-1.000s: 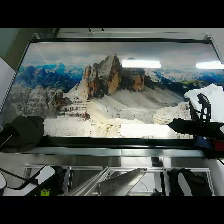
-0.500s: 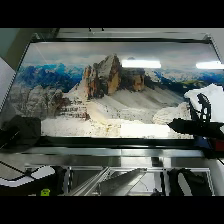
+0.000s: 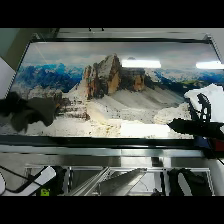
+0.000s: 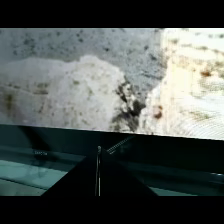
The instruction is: Fold the shirts.
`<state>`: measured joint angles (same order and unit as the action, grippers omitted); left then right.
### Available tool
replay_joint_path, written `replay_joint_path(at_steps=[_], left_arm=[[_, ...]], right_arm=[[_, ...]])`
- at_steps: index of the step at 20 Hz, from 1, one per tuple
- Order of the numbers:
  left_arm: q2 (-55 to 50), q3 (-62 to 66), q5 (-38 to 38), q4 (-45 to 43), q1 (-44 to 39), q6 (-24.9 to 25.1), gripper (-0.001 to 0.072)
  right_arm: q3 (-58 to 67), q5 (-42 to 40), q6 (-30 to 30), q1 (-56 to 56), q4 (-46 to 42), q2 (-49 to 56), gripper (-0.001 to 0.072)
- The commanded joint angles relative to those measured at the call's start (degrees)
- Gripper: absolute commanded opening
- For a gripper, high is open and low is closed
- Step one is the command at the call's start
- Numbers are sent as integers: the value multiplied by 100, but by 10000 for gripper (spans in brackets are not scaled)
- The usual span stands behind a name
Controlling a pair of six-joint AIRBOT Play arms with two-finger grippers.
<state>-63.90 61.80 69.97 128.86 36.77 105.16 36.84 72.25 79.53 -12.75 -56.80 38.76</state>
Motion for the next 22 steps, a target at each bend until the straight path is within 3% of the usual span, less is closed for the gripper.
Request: replay_joint_path(at_steps=[1,5,12,13,14,15,17,20,22], left_arm=[[743,173,-376,1069,-1781,190,12],[1132,-164,-1541,1008,-3858,79,12],[-188,-221,-1749,610,-5576,70,15],[-356,-177,-1735,605,-5589,72,245],[-472,-66,-1676,579,-5541,42,700],[-544,96,-1547,575,-5418,-2,702],[-568,496,-1150,557,-4970,-2,703],[-568,813,-334,382,-4039,-22,703],[-527,455,101,269,-3545,-24,702]], right_arm=[[-2,0,0,2,4,-4,22],[-4,4,2,2,4,0,23],[-15,13,-9,4,42,157,22],[-13,0,-17,4,42,162,25],[-13,-13,-17,4,42,160,29],[-13,-37,-17,4,55,162,63],[-11,-87,-24,0,199,164,337],[-9,-597,-1176,4,1161,411,366],[-7,-754,-1963,24,2149,903,553]])
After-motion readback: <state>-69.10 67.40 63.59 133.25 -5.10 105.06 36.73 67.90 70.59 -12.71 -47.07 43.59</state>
